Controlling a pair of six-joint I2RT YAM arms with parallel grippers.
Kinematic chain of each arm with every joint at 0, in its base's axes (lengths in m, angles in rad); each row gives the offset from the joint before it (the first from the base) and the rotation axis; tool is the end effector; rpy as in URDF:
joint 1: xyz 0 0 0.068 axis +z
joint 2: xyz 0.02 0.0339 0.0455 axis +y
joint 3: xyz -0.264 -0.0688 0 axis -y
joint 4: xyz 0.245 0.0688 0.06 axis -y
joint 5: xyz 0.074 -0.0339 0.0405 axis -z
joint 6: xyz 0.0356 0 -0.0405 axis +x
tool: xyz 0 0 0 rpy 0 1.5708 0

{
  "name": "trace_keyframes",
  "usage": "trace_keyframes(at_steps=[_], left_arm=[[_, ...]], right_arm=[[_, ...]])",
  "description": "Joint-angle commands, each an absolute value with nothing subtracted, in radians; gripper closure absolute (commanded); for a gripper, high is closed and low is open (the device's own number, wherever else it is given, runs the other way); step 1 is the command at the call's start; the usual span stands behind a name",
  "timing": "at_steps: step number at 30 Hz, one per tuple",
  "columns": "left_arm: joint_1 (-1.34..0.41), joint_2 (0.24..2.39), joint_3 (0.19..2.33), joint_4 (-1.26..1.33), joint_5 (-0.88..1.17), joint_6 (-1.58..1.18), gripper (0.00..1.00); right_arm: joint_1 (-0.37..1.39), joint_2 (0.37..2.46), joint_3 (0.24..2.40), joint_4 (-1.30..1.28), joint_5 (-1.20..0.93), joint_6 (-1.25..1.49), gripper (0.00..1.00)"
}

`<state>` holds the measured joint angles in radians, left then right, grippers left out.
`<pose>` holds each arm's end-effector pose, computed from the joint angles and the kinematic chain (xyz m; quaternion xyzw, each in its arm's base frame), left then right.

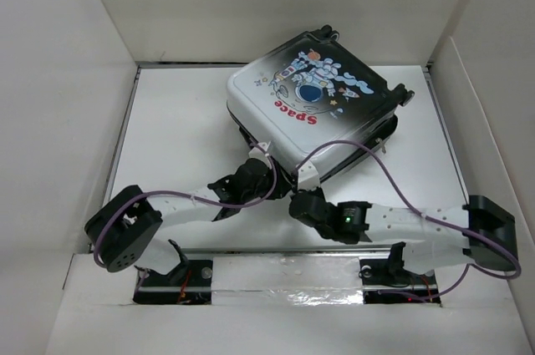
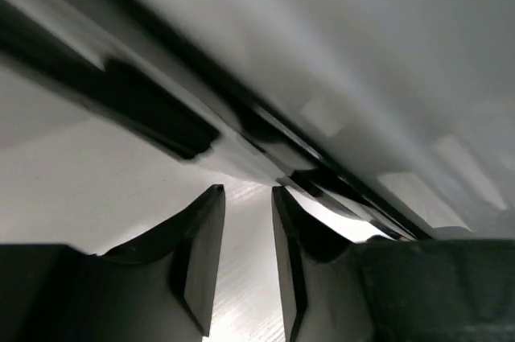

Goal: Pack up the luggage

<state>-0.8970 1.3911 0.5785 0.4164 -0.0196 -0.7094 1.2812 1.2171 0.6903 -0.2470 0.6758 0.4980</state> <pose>0.1790 -0.2230 0.1943 0.0726 0.8293 -0.3930 0.3906 0.0908 0.2268 0.2187 -0.2130 0.8528 0.0920 0.4679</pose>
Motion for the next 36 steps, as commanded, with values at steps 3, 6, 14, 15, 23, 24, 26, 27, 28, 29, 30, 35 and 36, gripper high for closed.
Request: trace_keyframes(at_steps=[3,6,14,15,23,24,26,27,28,29,30,35,36], left_arm=[[-0.878,1.364,0.585,0.641,-0.017,-0.739,0.61],[-0.799,1.275,0.528,0.545,-0.064,-0.735,0.38],[-0.520,0.957,0.515,0.440,-0.158,-0.733,0.35],[-0.491,0.957,0.525,0.425,-0.152,-0.730,0.36],[-0.607,1.008,0.442,0.497,-0.037,-0.704,0.65],[-0.624,1.009,0.440,0.489,-0.044,-0.707,0.65],[-0.635,0.996,0.426,0.488,-0.051,-0.713,0.65],[-0.635,0.980,0.422,0.485,-0.069,-0.713,0.65],[-0.635,0.965,0.422,0.460,-0.101,-0.712,0.65],[-0.617,0.924,0.434,0.440,-0.176,-0.713,0.64],[-0.592,0.902,0.442,0.428,-0.204,-0.713,0.63],[-0.356,0.934,0.563,0.532,-0.173,-0.821,0.48],[-0.286,0.978,0.612,0.529,-0.169,-0.836,0.46]], right_arm=[[1.370,1.328,0.870,0.215,0.736,0.477,1.00],[1.361,1.327,0.864,0.216,0.724,0.498,1.00],[1.361,0.981,0.542,0.217,0.556,0.568,1.00],[1.361,0.900,0.531,0.151,0.542,0.577,1.00],[1.361,0.776,0.569,-0.122,0.440,0.566,1.00],[1.361,0.784,0.586,-0.159,0.448,0.577,1.00],[1.361,0.792,0.586,-0.160,0.503,0.578,0.97],[1.361,0.788,0.584,-0.197,0.549,0.627,0.82],[1.361,0.782,0.578,-0.227,0.593,0.659,0.75],[1.338,0.769,0.568,-0.247,0.667,0.687,0.71],[1.303,0.758,0.555,-0.300,0.682,0.751,0.74],[0.847,0.654,0.471,-0.246,0.459,0.645,1.00],[0.781,0.634,0.471,-0.233,0.433,0.588,1.00]])
